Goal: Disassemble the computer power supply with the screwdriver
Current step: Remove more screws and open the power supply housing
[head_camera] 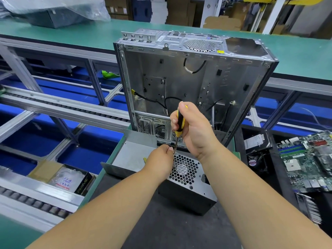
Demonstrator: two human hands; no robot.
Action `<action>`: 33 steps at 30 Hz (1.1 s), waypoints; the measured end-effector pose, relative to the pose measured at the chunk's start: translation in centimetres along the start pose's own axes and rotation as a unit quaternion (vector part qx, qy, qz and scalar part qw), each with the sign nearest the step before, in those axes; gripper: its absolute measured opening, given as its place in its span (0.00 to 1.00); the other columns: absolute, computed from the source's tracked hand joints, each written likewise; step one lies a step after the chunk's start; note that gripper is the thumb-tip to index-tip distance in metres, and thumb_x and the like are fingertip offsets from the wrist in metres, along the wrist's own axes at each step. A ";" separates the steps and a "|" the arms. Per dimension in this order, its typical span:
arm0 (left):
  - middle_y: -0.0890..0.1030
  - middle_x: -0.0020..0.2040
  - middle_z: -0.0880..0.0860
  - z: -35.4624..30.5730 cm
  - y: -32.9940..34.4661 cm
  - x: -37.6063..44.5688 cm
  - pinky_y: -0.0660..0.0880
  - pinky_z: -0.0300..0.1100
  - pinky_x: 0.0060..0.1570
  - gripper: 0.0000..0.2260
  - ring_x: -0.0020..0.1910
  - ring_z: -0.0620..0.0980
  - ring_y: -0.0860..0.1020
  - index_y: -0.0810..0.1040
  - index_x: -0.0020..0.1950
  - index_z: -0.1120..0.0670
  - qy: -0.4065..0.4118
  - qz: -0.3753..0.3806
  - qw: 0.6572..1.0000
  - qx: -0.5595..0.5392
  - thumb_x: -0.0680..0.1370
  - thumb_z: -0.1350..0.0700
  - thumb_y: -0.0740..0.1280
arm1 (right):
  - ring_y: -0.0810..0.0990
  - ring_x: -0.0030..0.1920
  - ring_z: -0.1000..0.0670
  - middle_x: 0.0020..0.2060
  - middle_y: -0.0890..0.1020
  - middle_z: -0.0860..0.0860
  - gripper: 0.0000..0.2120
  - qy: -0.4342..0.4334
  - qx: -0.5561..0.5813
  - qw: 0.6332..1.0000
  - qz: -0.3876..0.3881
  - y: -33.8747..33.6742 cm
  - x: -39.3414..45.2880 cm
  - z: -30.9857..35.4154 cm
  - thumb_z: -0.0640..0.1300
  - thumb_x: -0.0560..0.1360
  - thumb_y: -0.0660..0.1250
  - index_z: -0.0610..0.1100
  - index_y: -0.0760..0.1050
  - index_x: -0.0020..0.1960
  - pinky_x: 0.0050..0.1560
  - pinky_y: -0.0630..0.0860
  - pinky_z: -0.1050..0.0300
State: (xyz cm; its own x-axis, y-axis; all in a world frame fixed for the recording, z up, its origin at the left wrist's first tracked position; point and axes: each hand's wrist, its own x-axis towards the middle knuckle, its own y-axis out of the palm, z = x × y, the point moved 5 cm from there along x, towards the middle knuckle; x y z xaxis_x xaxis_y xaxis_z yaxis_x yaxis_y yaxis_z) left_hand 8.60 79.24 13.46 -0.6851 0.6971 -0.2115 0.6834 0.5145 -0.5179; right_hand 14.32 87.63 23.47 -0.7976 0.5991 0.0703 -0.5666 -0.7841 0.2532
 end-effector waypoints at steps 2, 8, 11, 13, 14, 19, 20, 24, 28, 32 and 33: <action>0.74 0.37 0.53 0.0 0.0 0.0 0.68 0.46 0.42 0.14 0.41 0.54 0.72 0.74 0.49 0.59 0.000 0.000 1.000 0.001 0.85 0.53 0.55 | 0.73 0.34 0.51 0.35 0.76 0.51 0.11 0.005 -0.011 1.000 -0.008 -0.5 -0.1 0.1 0.52 0.79 0.61 0.47 0.68 0.43 0.37 0.69 0.59; 0.72 0.34 0.51 0.2 0.2 0.3 0.65 0.44 0.38 0.12 0.37 0.53 0.70 0.71 0.44 0.54 -0.008 0.008 1.000 -0.008 0.85 0.52 0.55 | 0.79 0.37 0.50 0.35 0.79 0.50 0.14 0.037 -0.013 0.999 -0.009 -1.0 0.2 0.7 0.47 0.84 0.58 0.42 0.77 0.46 0.50 0.73 0.49; 0.72 0.33 0.50 0.2 0.1 0.3 0.64 0.43 0.34 0.13 0.34 0.50 0.70 0.70 0.42 0.53 -0.007 0.003 1.000 -0.008 0.84 0.53 0.56 | 0.74 0.35 0.50 0.32 0.75 0.48 0.22 0.038 0.027 0.999 0.009 -0.7 0.4 0.4 0.49 0.86 0.52 0.39 0.79 0.46 0.48 0.73 0.54; 0.73 0.34 0.50 0.1 0.1 0.2 0.64 0.43 0.34 0.12 0.34 0.48 0.70 0.72 0.44 0.54 -0.006 0.001 1.000 -0.004 0.84 0.52 0.56 | 0.69 0.33 0.51 0.30 0.71 0.49 0.25 0.034 0.045 0.998 0.016 -0.4 0.5 0.1 0.51 0.86 0.48 0.39 0.78 0.47 0.42 0.71 0.59; 0.73 0.34 0.50 0.1 0.1 0.2 0.65 0.43 0.34 0.12 0.35 0.48 0.71 0.73 0.46 0.55 -0.006 0.000 1.000 -0.001 0.84 0.52 0.56 | 0.68 0.32 0.52 0.29 0.70 0.50 0.26 0.032 0.049 0.998 0.015 -0.3 0.5 -0.1 0.52 0.86 0.47 0.39 0.78 0.47 0.39 0.70 0.60; 0.74 0.35 0.50 0.2 0.1 0.2 0.66 0.43 0.37 0.11 0.36 0.49 0.71 0.73 0.47 0.55 -0.008 0.000 1.000 0.004 0.84 0.52 0.56 | 0.68 0.31 0.51 0.30 0.70 0.50 0.18 0.016 0.049 0.998 0.020 -0.4 0.6 -0.2 0.55 0.83 0.53 0.43 0.72 0.48 0.37 0.69 0.59; 0.74 0.34 0.50 0.2 0.1 0.2 0.65 0.43 0.36 0.11 0.35 0.49 0.71 0.73 0.46 0.54 -0.009 0.000 1.000 0.002 0.84 0.52 0.56 | 0.69 0.32 0.51 0.31 0.71 0.50 0.14 0.015 0.042 0.999 0.022 -0.4 0.5 -0.3 0.55 0.81 0.55 0.44 0.69 0.48 0.37 0.69 0.59; 0.74 0.34 0.50 0.2 0.2 0.2 0.65 0.41 0.33 0.12 0.34 0.47 0.72 0.73 0.46 0.53 -0.009 -0.001 1.000 0.001 0.84 0.52 0.56 | 0.78 0.36 0.49 0.35 0.78 0.51 0.12 0.019 0.017 1.000 0.016 -0.7 0.4 -0.1 0.51 0.82 0.59 0.46 0.71 0.45 0.47 0.74 0.52; 0.74 0.35 0.50 0.2 0.1 0.2 0.66 0.41 0.34 0.12 0.34 0.47 0.72 0.75 0.49 0.55 -0.021 0.001 1.000 -0.014 0.84 0.51 0.56 | 0.78 0.34 0.50 0.32 0.79 0.49 0.20 0.069 0.019 0.997 -0.021 -0.8 0.6 0.2 0.51 0.85 0.56 0.41 0.78 0.43 0.46 0.79 0.52; 0.76 0.39 0.53 0.4 0.2 0.3 0.68 0.44 0.41 0.13 0.40 0.52 0.73 0.76 0.53 0.57 -0.028 0.016 0.999 -0.031 0.84 0.51 0.57 | 0.72 0.30 0.49 0.28 0.74 0.48 0.28 0.101 0.042 0.992 -0.069 -0.7 0.9 -0.2 0.54 0.85 0.52 0.40 0.76 0.36 0.40 0.74 0.55; 0.76 0.39 0.54 0.5 0.2 0.4 0.68 0.44 0.42 0.13 0.40 0.52 0.73 0.76 0.53 0.57 -0.029 0.025 0.998 -0.040 0.84 0.51 0.57 | 0.71 0.30 0.50 0.27 0.73 0.48 0.28 0.103 0.047 0.990 -0.079 -0.7 0.9 -0.4 0.56 0.85 0.52 0.41 0.76 0.35 0.40 0.74 0.56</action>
State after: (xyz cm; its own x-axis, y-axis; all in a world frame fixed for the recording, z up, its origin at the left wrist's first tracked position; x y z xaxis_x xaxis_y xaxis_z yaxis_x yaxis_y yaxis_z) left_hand 8.31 79.39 12.91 -0.6615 0.6941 -0.2841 0.7334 0.5195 -0.4384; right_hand 13.93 88.60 23.02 -0.7319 0.6590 -0.1732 -0.6730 -0.6593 0.3352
